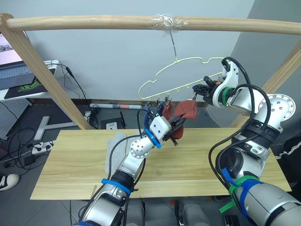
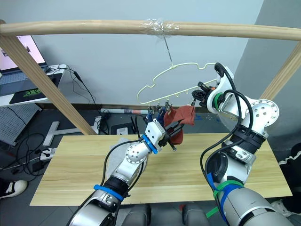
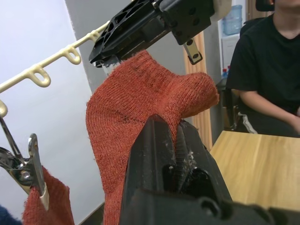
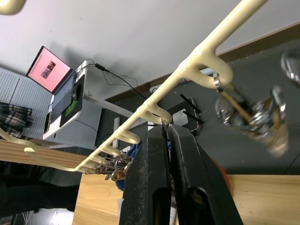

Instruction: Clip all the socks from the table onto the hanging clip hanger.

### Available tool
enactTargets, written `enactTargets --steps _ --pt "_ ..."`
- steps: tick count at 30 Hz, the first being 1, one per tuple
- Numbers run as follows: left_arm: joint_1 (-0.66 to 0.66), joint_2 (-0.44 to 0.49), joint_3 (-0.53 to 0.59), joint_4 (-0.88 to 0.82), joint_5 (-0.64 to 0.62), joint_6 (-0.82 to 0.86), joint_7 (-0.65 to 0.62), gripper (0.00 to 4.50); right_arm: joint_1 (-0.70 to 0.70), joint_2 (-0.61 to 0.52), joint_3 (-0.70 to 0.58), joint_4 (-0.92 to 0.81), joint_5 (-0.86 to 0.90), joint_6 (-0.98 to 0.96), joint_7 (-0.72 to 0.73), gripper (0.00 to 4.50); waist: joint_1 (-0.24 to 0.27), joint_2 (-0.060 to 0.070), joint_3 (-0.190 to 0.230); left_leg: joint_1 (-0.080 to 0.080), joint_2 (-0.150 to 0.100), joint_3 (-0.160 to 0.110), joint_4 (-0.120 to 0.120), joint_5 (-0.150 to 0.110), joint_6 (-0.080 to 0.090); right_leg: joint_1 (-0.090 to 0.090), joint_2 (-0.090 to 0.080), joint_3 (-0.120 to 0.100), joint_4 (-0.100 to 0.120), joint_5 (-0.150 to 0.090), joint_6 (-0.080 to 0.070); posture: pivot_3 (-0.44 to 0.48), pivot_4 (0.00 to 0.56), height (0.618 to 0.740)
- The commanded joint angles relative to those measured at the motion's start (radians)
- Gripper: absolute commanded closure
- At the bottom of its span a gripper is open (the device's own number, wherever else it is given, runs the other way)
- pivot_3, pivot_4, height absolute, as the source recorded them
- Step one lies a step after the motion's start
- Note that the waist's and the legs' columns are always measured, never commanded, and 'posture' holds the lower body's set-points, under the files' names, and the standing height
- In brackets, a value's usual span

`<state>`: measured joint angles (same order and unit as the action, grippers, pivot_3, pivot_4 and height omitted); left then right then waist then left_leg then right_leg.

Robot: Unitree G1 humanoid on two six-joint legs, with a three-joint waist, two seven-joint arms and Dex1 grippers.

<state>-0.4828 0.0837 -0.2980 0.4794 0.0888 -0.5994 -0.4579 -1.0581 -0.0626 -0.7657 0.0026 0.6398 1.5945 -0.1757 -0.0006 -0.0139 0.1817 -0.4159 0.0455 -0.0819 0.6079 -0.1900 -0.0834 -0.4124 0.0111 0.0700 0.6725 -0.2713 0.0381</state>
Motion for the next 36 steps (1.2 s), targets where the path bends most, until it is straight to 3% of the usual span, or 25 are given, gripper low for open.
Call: enactTargets --steps 1,28,32,36 --pt "0.007 -0.011 -0.003 -0.032 -0.017 -0.025 -0.014 4.48 -0.017 -0.016 -0.020 -0.026 -0.028 0.002 -0.003 4.50 0.000 0.000 0.000 0.000 0.000 0.000 0.000 0.000 0.000 0.000 0.000 0.000 0.000 0.000 0.000 0.034 0.166 0.740" --pt "-0.076 -0.040 0.035 0.067 -0.011 -0.036 0.019 4.48 -0.008 -0.011 -0.003 -0.050 -0.073 0.020 0.053 4.50 -0.002 0.000 0.000 -0.001 0.000 0.000 0.000 0.000 0.000 -0.001 0.000 0.000 0.000 0.000 0.000 0.033 0.159 0.740" --pt "-0.088 -0.046 0.034 0.077 0.000 -0.038 0.025 4.50 -0.004 -0.003 -0.004 -0.059 -0.074 0.020 0.064 3.31 -0.002 0.000 0.000 -0.002 0.000 0.000 0.000 0.000 0.000 -0.002 0.000 0.000 0.000 0.000 0.000 0.038 0.155 0.740" --pt "-0.107 -0.057 0.034 0.089 0.008 -0.036 0.036 4.50 -0.007 -0.001 -0.011 -0.068 -0.059 0.020 0.073 1.82 -0.007 0.000 0.000 -0.002 0.000 0.000 -0.001 0.000 0.000 -0.003 0.000 0.000 0.000 0.000 0.000 0.038 0.154 0.740"
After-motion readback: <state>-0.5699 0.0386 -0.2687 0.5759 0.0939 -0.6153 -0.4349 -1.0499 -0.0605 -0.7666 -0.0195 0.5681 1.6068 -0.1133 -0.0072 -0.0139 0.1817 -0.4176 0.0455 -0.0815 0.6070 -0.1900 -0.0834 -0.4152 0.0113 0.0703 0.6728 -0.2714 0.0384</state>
